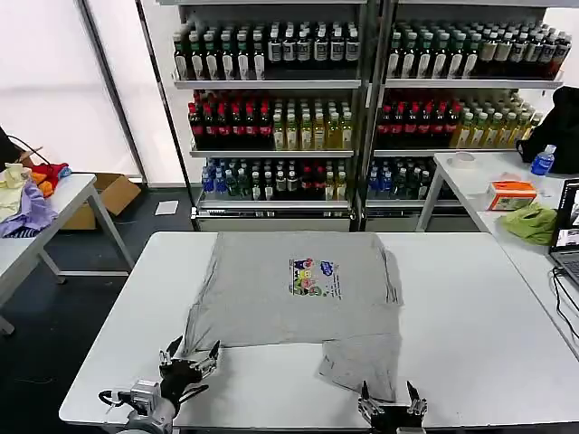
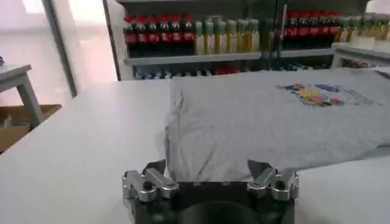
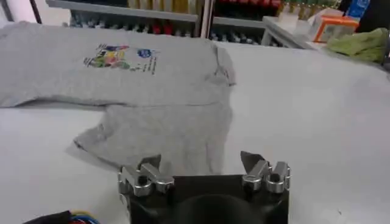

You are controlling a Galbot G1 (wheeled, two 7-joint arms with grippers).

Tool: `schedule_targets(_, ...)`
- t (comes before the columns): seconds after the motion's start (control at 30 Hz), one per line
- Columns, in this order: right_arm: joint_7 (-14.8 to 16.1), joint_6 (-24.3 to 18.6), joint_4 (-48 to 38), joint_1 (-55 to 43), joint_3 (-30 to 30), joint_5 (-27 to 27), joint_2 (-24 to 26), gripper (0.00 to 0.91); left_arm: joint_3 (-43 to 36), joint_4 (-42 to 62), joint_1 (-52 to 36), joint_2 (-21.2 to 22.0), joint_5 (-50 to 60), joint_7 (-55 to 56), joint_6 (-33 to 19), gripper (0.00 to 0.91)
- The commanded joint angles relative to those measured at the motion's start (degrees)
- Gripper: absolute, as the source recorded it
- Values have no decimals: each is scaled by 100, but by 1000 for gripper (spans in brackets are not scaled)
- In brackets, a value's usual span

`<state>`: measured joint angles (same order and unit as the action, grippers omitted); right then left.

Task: Fold and organize the clothes.

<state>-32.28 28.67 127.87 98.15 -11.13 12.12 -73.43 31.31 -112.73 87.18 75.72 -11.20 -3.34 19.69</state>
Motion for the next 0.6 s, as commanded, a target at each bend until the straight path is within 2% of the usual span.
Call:
schedule_targets(0.03, 2, -27, -105, 10, 24, 10, -11, 907, 3, 72, -21, -5, -6, -2, 24, 907)
schedule_targets(0.07, 17, -41, -123, 12, 27, 9, -9, 907, 4, 84, -22, -6, -4, -3, 26, 907)
schedule_targets(0.1, 24, -67, -165, 16, 35, 10, -5, 574, 2, 91, -15, -10, -5, -3, 23, 403)
schedule_targets(0.13, 41, -82, -203, 16, 40, 10, -5, 383, -3, 97, -10, -12, -6, -3, 22, 222)
schedule_targets(0.17, 48, -90, -233, 15, 52, 12, -4, 131, -6, 104, -8, -15, -5, -3, 22, 222)
schedule_targets(0.2, 50, -94, -275, 11, 65, 27, -7, 20, -8, 116, -9, -18, -5, -2, 27, 50)
schedule_targets(0.33, 46, -116, -380, -13, 79, 76, -40, 10, -11, 188, -13, -35, 7, -46, 59, 50)
schedule_targets(0.4, 49, -143, -367, -29, 53, 101, -61, 0, -27, 208, 11, -34, 18, -72, 62, 10)
schedule_targets(0.6, 102, -269, -383, -82, 55, 145, -86, 0, -33, 162, 23, -11, 60, -138, 79, 10)
